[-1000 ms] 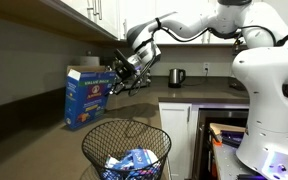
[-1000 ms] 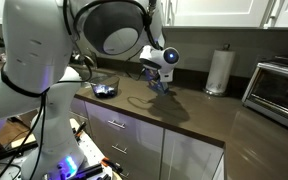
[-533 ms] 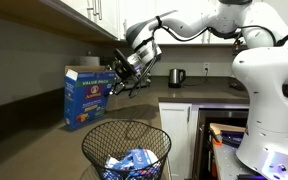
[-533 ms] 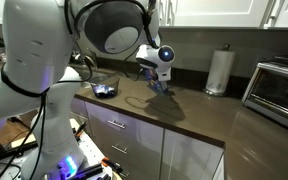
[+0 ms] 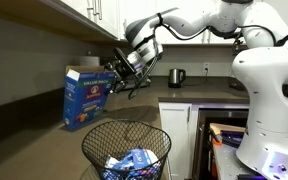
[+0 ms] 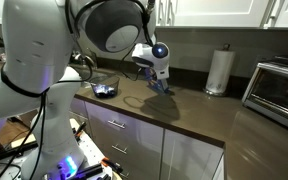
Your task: Pour the contents from the box into the black then put the box on the counter
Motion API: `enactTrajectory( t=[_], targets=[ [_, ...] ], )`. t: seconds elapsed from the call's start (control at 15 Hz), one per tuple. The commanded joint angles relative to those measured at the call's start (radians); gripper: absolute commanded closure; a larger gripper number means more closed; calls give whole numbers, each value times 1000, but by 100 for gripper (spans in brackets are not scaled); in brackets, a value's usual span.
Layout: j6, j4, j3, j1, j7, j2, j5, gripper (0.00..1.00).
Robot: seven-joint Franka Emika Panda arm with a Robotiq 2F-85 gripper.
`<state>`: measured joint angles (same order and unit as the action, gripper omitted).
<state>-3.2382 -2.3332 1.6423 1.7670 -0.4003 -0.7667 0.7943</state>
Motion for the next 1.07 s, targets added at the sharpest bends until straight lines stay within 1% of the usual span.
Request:
enactTrajectory(
  t=[0.0,0.6,1.0],
  targets=[
    [-76,-35,-49,-32,11,-4,-4,1],
    [-195,-41,-79,-16,3,-64,-60,0],
    [-213,-24,-61,19,-8,-97,-116,0]
  ],
)
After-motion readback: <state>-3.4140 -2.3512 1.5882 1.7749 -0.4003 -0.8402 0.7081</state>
